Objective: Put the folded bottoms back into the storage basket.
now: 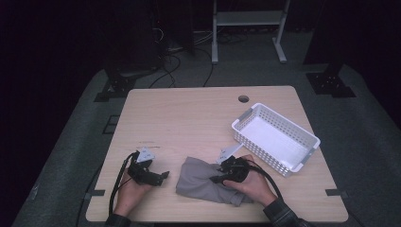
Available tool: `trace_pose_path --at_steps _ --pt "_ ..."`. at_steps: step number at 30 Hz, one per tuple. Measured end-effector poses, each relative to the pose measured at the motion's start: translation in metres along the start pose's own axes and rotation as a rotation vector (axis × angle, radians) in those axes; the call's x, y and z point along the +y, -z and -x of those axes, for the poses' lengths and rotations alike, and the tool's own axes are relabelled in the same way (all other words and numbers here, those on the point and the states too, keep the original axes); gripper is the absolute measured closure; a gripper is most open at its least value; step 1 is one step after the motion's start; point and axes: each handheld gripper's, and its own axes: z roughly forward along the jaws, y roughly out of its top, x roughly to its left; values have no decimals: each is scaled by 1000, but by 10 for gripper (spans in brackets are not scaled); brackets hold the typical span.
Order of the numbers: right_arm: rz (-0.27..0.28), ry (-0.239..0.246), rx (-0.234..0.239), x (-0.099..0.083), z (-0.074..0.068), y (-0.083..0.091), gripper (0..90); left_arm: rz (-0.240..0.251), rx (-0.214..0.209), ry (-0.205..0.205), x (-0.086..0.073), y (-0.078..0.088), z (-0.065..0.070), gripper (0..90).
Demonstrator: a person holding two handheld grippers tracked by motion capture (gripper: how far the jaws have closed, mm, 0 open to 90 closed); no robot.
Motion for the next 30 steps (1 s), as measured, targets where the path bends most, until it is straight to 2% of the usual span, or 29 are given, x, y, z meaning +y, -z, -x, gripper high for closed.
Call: trace_pose_path --at_steps 20,30 --pt "88 -19 -55 16 3 45 698 -3 0 -2 0 0 0 0" --pt "131 -26 -103 28 10 67 697 -2 0 -1 0 0 0 0"
